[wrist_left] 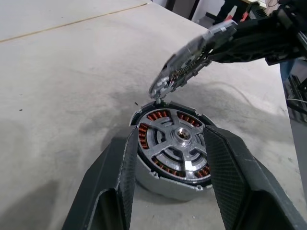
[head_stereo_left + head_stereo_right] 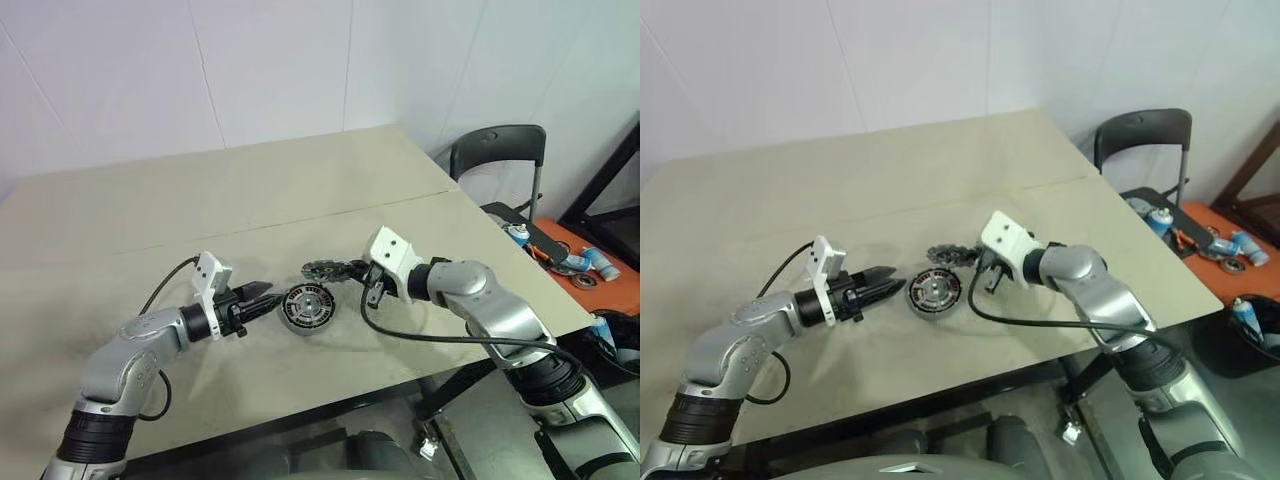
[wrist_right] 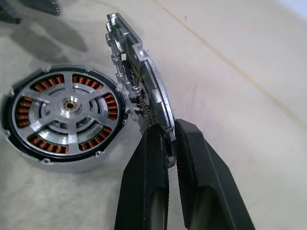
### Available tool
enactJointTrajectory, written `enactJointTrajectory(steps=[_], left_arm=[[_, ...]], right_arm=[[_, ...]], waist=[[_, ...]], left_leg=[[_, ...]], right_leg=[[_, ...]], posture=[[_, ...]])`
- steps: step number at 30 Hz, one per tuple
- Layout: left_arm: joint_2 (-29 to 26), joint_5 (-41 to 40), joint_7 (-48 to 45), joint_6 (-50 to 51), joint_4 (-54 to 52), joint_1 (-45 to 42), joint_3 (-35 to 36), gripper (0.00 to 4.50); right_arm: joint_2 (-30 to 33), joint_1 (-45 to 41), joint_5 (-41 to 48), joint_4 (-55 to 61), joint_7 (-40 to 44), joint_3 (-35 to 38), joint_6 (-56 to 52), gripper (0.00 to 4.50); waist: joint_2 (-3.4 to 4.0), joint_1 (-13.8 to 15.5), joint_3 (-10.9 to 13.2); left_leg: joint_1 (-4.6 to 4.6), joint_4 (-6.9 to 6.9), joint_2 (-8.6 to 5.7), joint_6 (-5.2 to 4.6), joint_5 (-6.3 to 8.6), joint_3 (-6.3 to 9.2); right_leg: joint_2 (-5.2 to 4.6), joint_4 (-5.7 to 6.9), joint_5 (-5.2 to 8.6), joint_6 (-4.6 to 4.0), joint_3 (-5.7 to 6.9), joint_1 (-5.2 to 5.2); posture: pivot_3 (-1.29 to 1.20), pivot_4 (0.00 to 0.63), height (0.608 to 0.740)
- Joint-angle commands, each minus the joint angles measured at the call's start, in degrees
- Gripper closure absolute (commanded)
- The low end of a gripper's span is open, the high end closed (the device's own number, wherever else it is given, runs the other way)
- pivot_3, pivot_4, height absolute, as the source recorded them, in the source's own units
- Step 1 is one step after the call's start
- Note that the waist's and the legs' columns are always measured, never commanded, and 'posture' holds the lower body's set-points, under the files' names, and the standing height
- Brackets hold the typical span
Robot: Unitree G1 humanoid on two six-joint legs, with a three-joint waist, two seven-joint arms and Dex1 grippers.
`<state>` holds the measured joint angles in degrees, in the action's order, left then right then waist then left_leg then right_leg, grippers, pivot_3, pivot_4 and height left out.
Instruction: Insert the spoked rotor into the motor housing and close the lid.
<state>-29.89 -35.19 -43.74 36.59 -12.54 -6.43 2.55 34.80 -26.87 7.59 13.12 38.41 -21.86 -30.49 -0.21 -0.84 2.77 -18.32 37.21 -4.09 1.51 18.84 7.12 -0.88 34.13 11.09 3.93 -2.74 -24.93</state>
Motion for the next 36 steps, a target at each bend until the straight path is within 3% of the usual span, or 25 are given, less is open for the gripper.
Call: enactJointTrajectory(steps=[1, 8, 20, 26, 36], left_arm=[[0.00, 0.25, 0.17, -1.40, -0.76, -0.21, 1.45, 2.22], [-0.18, 0.04, 0.31, -1.11, -1.66, 1.08, 1.92, 2.22], [-0.41, -0.76, 0.48, 0.04, -1.97, 2.25, 2.79, 2.22], [-0.90, -0.65, -0.18, 0.03, -0.33, 1.18, 2.92, 2.22], [-0.09, -0.14, 0.15, -0.87, 1.02, 0.14, 2.33, 2.22]], right_arm=[[-0.72, -0.33, -5.39, 0.63, -0.13, -1.63, 8.52, 4.47], [0.69, -2.30, -17.08, -1.67, 0.63, -4.95, 25.73, 4.47], [-0.75, 2.93, -28.62, -6.40, -3.45, -5.62, 38.73, 4.47], [-1.40, 3.14, -33.23, -7.96, -3.84, -6.38, 42.02, 2.60], [3.13, 3.39, -35.03, -6.12, -2.44, -3.74, 52.24, 2.60]], waist=[[0.00, 0.03, 0.00], [-0.01, 0.21, 0.00], [-0.09, 0.32, -0.05], [-0.11, 0.23, -0.06], [-0.12, 0.29, -0.07]], left_leg=[[0.01, 0.02, 0.01, 0.00, 0.00, 0.00], [0.00, 0.04, 0.00, 0.01, -0.01, -0.02], [0.00, 0.05, -0.02, 0.01, -0.01, -0.04], [0.10, 0.11, -0.01, 0.01, -0.01, -0.14], [0.39, 0.18, -0.01, 0.00, 0.00, -0.22]], right_leg=[[0.02, 0.02, 0.01, 0.01, 0.00, 0.01], [0.07, 0.01, -0.10, -0.16, -0.02, 0.01], [0.06, 0.03, -0.12, -0.20, -0.05, 0.02], [0.10, 0.14, -0.12, -0.21, -0.11, 0.07], [0.11, 0.13, -0.12, -0.21, -0.15, 0.41]], posture=[[0.00, 0.000, 0.740], [0.00, 0.000, 0.740], [0.00, 0.000, 0.740], [0.00, 0.000, 0.740], [0.00, 0.000, 0.740]])
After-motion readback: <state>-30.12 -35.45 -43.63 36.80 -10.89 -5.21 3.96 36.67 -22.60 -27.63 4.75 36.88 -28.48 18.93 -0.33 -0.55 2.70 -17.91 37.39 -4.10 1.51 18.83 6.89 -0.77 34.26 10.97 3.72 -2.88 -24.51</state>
